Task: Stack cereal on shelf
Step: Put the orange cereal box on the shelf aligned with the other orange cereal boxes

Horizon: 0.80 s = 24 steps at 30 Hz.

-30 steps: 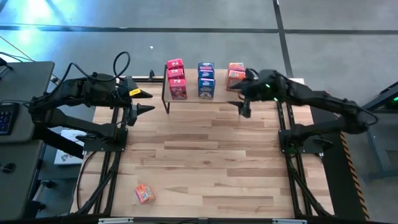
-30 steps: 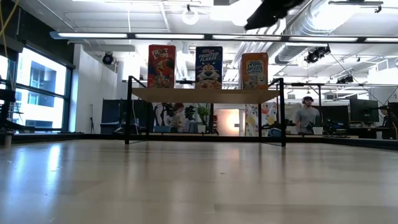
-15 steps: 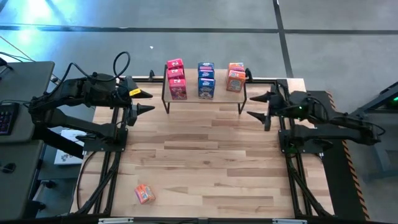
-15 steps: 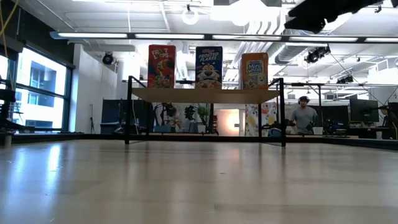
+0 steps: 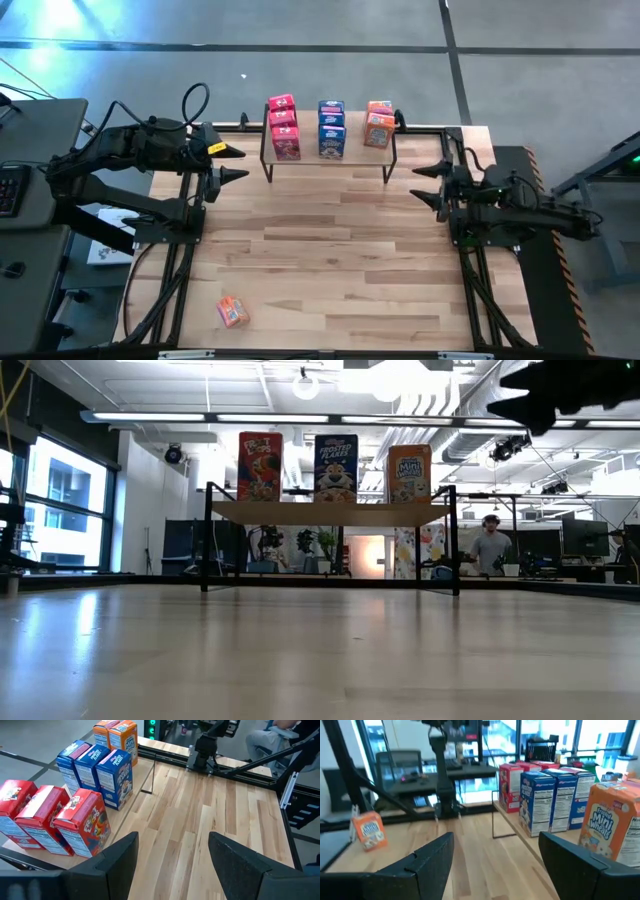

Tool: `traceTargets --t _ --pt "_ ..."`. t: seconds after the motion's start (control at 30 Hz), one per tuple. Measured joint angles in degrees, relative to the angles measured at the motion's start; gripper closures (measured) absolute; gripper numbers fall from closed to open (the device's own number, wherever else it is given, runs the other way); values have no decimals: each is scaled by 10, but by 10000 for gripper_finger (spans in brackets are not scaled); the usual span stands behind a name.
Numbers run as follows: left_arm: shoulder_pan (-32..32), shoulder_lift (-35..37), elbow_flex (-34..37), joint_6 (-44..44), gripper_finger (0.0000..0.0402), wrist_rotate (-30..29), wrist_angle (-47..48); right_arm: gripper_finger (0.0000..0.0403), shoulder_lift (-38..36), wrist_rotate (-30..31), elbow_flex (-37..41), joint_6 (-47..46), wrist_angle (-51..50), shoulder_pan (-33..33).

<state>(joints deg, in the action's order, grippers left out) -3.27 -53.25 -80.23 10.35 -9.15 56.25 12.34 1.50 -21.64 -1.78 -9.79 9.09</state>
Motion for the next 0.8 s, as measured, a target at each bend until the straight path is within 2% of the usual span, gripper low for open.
traceTargets --t 0.4,0.8 --pt "0 0 0 0 169 0 0 118 -124 -5 138 -43 66 -6" --pt "0 0 0 0 169 0 0 118 -121 -9 179 -59 80 -6"
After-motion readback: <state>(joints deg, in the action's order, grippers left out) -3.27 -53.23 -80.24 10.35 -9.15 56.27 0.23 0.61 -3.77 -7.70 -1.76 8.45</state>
